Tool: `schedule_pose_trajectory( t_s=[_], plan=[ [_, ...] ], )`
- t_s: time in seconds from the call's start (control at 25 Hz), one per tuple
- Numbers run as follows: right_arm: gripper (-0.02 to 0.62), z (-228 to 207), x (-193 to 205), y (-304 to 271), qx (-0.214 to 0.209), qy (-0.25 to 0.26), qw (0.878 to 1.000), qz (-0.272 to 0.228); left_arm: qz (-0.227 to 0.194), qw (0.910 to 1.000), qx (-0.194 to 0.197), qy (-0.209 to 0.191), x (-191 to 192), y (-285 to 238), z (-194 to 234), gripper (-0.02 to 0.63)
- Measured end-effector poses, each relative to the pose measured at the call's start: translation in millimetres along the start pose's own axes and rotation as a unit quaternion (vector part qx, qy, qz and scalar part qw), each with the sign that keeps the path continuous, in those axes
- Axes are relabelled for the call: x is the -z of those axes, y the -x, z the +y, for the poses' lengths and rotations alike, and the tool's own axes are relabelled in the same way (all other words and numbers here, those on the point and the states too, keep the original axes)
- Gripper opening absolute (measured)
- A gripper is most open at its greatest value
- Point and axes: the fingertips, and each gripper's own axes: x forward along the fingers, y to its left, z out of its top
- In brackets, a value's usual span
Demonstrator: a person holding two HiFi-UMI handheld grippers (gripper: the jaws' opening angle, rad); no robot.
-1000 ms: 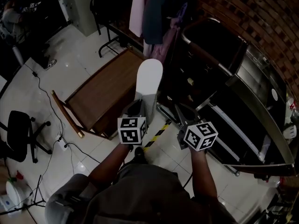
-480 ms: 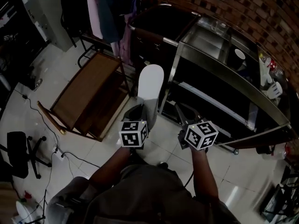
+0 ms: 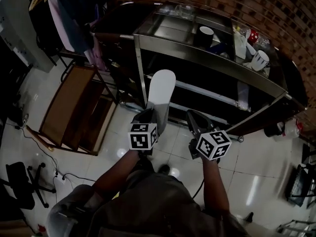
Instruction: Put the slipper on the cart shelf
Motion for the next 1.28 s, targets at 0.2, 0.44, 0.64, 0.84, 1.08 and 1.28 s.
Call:
schedule_pose_trajectory(
  t_s=[0.2,0.44,0.64,0.84,1.08,1.28],
  plan=[
    [-0.002,-48.7,-3.2,48.0,0.057,-0.021,0.998,-0.019,0.015,0.9988,0.041,-0.021,-5.9,-40.2,-53.9,0.015],
    [-0.002,-96.5,-11.8,86.4,0.111,-0.030,0.993,-0.035,0.026,0.9958,0.082,-0.031,-14.9,-93.7,-104.5,0.015],
    [-0.002,-139.7,-23.0,104.6,0.156,-0.031,0.987,-0.036,0.028,0.9932,0.107,-0.036,-26.7,-146.3,-137.0,0.015],
    [-0.002,-173.4,-39.2,100.0,0.181,-0.029,0.982,-0.037,0.026,0.9901,0.134,-0.031,-33.6,-193.3,-158.5,0.015],
    [-0.002,-199.3,-49.4,76.6,0.191,-0.027,0.981,-0.022,0.025,0.9892,0.143,-0.017,-37.8,-247.2,-167.4,0.017],
    [-0.002,-214.4,-49.1,62.3,0.202,-0.026,0.979,-0.010,0.020,0.9886,0.149,-0.012,-42.5,-285.0,-172.1,0.017]
  ],
)
